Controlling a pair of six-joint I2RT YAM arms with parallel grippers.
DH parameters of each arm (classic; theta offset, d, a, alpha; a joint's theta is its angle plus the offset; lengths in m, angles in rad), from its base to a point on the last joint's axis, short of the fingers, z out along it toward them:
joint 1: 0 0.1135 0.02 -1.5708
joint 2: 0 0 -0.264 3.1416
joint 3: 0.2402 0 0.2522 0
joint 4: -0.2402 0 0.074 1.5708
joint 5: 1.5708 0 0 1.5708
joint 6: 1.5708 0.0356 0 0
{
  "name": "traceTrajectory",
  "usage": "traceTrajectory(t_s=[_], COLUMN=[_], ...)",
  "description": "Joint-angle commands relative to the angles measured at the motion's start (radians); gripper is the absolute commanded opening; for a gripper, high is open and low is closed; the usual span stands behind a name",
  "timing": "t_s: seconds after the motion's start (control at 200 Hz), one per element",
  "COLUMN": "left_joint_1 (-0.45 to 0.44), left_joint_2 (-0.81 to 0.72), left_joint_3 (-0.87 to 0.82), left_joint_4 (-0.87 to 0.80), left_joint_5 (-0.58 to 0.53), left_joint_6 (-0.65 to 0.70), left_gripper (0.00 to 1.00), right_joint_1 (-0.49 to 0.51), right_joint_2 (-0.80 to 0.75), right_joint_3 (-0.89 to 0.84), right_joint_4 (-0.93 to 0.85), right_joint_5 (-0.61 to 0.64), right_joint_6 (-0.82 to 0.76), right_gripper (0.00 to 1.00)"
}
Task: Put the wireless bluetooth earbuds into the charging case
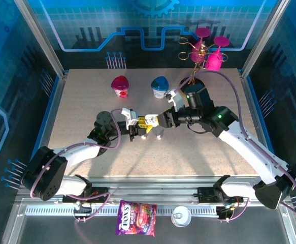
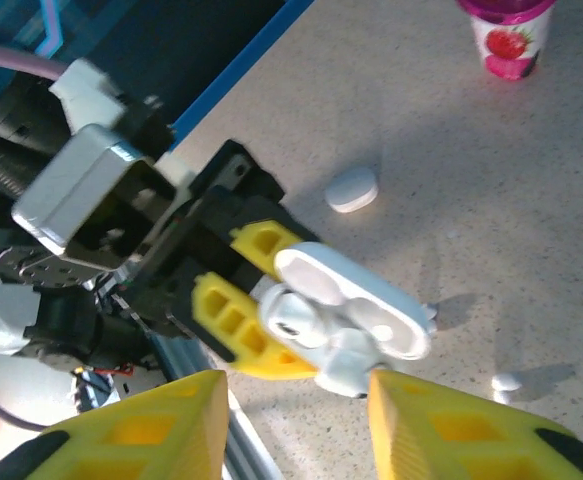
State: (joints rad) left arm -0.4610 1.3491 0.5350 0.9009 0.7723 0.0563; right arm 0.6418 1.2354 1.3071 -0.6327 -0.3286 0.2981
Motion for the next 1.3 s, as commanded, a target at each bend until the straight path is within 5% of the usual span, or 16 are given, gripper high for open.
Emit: traceTrajectory(t_s=[0.0,0.971,1.101,1.296], left_joint_1=[0.009,0.010,0.010,0.011], left_joint_2=[0.019,0.034,0.028,0.034], left_joint_3=[0.037,0.057,0.059,0.059], left_joint_4=[0.007,0.013,0.010,0.011], left_joint_5=[0.024,0.099,0.101,0.101], left_joint_6=[0.036,-0.093,-0.098,-0.099], left_gripper=[0.02,0.04,0.04,0.05], right_joint_1=[0.026,0.020,0.006,-0.002], right_joint_2=[0.039,0.125,0.101,0.047], right_joint_3=[0.040,0.047,0.046,0.018], right_joint_4=[-0.058,-0.061,-0.059,-0.012], right_joint_5=[0.015,-0.039,0.014,0.029], right_joint_6=[-0.016,-0.100,-0.093,-0.074], right_gripper=[0.33,0.28,0.40,0.44])
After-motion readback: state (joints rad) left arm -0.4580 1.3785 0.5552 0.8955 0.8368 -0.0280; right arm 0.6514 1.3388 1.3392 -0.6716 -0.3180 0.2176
